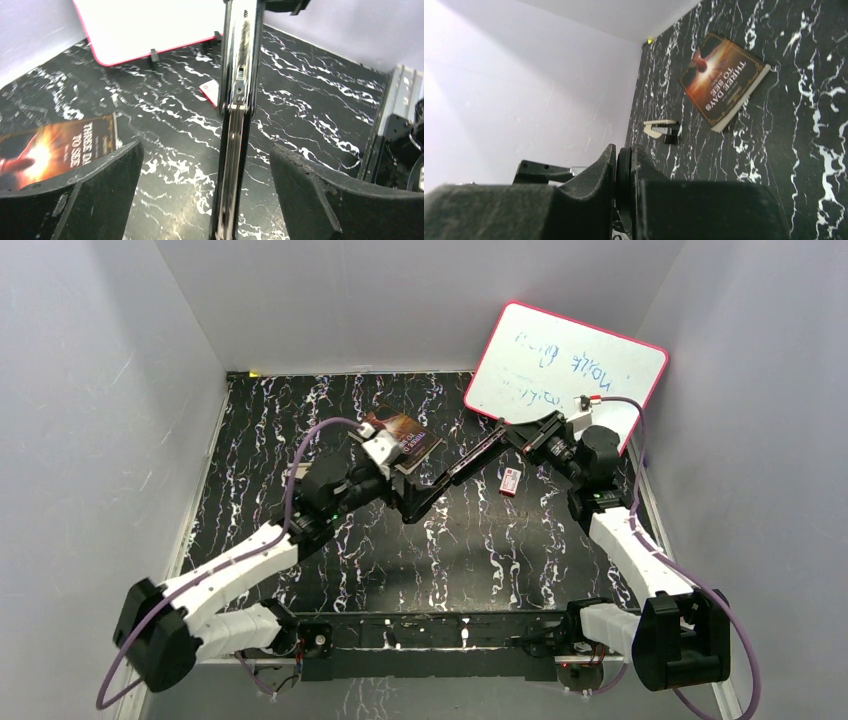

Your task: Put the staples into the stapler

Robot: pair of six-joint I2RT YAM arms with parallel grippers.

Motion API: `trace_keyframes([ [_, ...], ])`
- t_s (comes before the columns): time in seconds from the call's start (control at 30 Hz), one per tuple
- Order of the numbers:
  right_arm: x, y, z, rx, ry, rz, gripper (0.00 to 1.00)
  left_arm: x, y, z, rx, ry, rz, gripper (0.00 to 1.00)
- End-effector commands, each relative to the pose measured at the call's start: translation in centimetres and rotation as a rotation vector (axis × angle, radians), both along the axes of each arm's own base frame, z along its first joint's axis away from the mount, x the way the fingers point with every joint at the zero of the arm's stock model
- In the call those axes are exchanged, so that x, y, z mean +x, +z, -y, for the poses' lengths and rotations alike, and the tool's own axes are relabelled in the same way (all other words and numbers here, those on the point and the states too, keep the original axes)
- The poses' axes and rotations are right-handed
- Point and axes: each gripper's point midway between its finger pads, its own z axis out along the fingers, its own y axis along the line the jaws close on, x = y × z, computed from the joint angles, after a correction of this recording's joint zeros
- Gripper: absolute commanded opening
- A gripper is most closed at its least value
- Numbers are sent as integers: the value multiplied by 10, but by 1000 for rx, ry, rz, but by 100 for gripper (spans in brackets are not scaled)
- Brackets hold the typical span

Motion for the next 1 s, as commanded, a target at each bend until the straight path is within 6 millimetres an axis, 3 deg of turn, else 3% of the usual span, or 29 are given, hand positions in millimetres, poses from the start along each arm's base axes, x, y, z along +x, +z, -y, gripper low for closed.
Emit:
trace_keyframes([
  [0.0,-11,28,-7,53,61,103,0,-4,13,35,28,-217,121,96],
  [0.17,-12,26,-6,43,53,105,0,-8,2,58,17,-330,80,96],
  [0.37,-10,26,-5,45,45,101,0,-12,-14,63,27,-363,37,91],
  [0.6,-9,27,-5,64,43,97,0,-10,-39,62,85,-361,-16,65],
  [0.7,-10,28,-4,69,40,97,0,-7,-45,63,101,-358,-27,59],
  [0.8,-11,30,-4,71,39,100,0,-4,-48,63,111,-347,-31,50],
  [0.97,-12,23,-4,58,45,86,0,4,-45,65,110,-323,-18,27],
])
